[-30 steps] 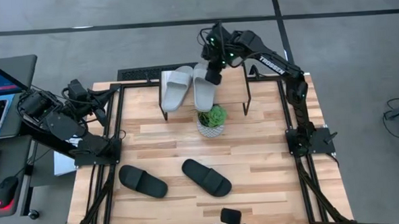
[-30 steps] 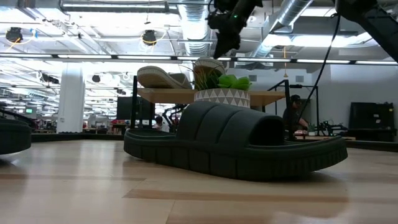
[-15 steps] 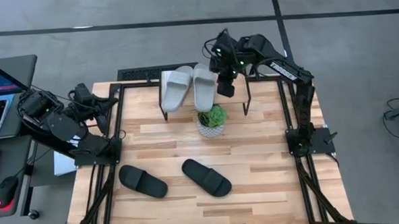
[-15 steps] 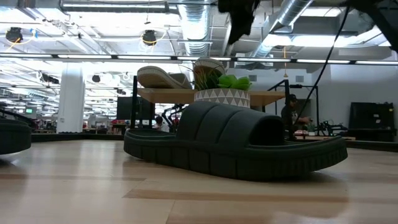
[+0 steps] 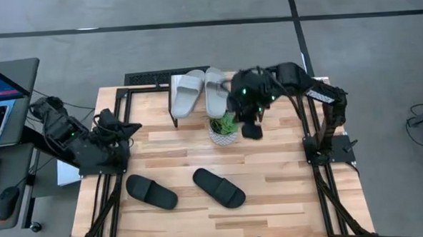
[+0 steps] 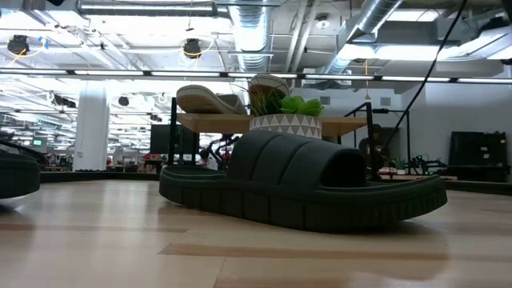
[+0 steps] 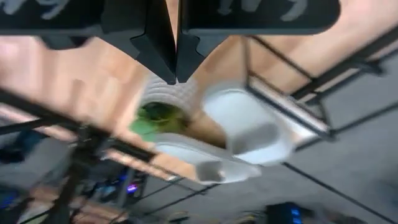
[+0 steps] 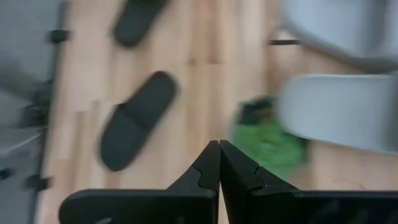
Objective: Pick and place slides into the shelf
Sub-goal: Put the right black slide on the shelf
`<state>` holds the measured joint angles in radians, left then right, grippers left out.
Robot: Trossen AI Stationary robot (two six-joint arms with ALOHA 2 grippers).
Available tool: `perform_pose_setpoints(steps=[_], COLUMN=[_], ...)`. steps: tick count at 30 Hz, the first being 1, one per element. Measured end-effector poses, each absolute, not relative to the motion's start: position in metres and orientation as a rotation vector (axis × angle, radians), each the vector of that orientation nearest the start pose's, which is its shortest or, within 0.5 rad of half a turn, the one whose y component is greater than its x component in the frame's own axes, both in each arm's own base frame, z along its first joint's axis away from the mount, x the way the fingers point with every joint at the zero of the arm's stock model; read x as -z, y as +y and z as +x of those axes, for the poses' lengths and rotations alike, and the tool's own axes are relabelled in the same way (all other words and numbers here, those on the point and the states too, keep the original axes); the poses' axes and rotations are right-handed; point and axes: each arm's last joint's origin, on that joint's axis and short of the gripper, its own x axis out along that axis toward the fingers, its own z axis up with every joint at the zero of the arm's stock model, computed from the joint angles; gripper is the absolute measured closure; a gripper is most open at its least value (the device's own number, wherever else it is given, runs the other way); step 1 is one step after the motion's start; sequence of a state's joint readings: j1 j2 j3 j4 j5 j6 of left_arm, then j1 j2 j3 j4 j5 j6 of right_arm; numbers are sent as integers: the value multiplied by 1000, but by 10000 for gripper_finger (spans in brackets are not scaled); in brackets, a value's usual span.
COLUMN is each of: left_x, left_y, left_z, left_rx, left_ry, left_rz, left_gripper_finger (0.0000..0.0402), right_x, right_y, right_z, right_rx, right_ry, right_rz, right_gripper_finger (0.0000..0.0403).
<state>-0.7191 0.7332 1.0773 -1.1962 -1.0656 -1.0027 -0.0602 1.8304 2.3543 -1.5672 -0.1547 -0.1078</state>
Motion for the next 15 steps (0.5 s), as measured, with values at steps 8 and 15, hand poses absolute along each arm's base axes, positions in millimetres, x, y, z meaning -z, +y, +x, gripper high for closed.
perform_pose_setpoints(steps=[8, 15], left_x=[-340, -328], left_y=[-53, -68], left_z=[82, 87], left_rx=[-397, -313], left_ry=[325, 345], left_rz=[-432, -503], left_gripper_finger=[401, 401], right_x=[-435, -416], right_y=[41, 66], right_z=[327, 328], right_rx=[-290, -296], right_ry=[1091, 1188], right_rz=[-5, 36], right_gripper_finger=[403, 403])
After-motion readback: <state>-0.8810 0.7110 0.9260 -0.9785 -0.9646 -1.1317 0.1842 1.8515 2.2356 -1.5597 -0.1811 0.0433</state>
